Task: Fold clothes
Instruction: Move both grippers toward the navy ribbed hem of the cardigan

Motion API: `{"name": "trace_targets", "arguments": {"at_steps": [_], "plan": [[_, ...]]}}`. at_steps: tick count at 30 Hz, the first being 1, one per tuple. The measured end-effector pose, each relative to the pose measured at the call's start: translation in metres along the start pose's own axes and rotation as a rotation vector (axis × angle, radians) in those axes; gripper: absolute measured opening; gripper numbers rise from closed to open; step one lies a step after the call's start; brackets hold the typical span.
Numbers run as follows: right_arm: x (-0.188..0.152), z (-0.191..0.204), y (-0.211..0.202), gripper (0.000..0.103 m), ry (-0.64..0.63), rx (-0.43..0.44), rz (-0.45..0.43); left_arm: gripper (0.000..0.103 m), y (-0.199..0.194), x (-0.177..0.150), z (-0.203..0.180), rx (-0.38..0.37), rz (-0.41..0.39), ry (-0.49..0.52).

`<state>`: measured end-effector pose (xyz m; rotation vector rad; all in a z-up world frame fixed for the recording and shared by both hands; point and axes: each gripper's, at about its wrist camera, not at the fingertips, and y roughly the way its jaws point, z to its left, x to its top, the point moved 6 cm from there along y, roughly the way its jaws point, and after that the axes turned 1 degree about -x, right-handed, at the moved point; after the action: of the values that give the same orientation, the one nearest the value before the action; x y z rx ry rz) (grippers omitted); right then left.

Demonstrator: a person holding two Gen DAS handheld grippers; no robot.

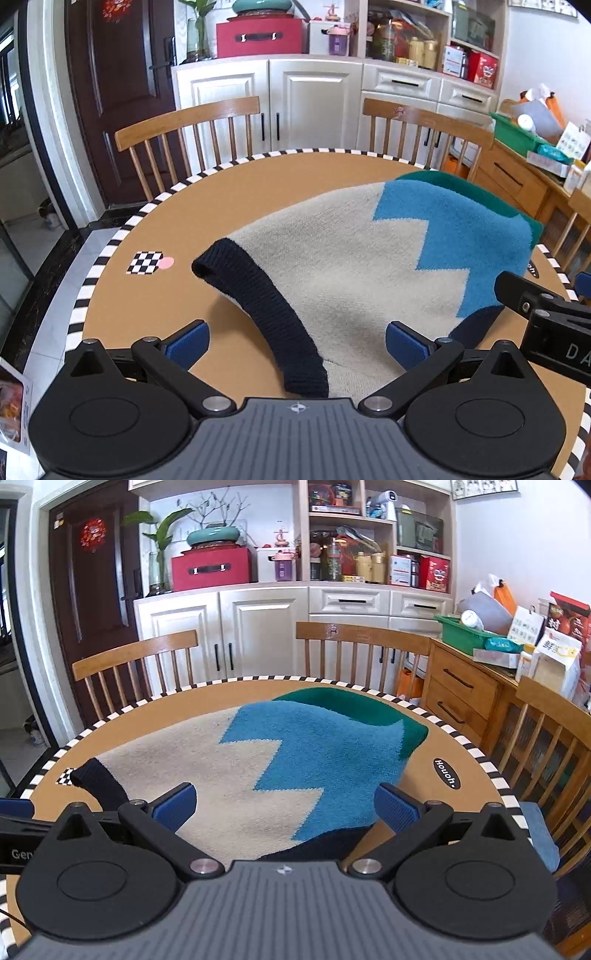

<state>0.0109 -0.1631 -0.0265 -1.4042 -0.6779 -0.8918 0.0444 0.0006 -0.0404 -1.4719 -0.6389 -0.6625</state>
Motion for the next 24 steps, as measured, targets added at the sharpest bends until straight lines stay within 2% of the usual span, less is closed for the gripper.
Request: {"name": "trace_targets", "arguments": {"at_steps": [5, 8, 24], "plan": [[0.0, -0.012, -0.003, 0.103, 0.016, 0.008, -0.011, 0.103, 0.001, -0.001, -0.002, 0.002, 0.022, 0.0], [-0.001, -0.006, -0.005, 0.103, -0.037, -0.014, 0.001, 0.102, 0.002, -0.001, -0.003, 0.003, 0.035, 0.0], [-0.007, -0.007, 0.002, 0.103, -0.018, 0.007, 0.021, 0.102, 0.002, -0.003, -0.007, -0.004, 0.083, -0.001]]}}
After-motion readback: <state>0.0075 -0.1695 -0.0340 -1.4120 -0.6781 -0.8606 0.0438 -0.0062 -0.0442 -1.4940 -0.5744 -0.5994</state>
